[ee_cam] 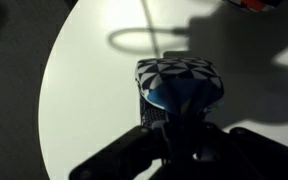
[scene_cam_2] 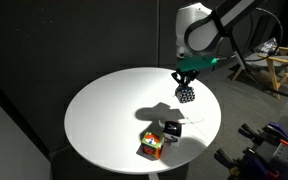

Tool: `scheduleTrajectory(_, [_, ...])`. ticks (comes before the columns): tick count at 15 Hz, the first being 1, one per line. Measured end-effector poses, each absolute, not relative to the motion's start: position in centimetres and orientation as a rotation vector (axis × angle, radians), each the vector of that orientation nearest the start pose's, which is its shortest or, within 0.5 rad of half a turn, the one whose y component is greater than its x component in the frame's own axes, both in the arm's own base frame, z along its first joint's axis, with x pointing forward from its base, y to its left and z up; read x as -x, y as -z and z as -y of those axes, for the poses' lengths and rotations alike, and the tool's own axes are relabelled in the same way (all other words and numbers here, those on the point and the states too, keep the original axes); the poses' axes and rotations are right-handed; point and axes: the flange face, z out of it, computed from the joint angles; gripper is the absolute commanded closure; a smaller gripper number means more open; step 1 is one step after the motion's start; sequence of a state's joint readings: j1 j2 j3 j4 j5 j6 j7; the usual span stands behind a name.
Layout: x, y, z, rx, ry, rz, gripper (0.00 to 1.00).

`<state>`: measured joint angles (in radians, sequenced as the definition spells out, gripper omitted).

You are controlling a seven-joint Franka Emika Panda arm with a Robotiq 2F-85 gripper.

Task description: Move one square plush toy to the right.

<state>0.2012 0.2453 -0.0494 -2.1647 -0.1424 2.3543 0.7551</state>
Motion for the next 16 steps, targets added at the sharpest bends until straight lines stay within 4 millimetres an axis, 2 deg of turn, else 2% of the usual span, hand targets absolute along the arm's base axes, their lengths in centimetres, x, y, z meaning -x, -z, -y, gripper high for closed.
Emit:
scheduleTrajectory(6, [-55.04, -27.69, -8.36, 3.165, -0.005, -0.802, 0.85])
scheduleTrajectory(7, [-55.04, -27.69, -8.36, 3.165, -0.005, -0.802, 0.93])
scheduleTrajectory(11, [-55.03, -27.61, -8.36, 3.164, -0.007, -0.809, 0.93])
scheduleTrajectory(16, [-55.24, -28.19, -7.46, 3.120, 0.015, -0.945, 0.93])
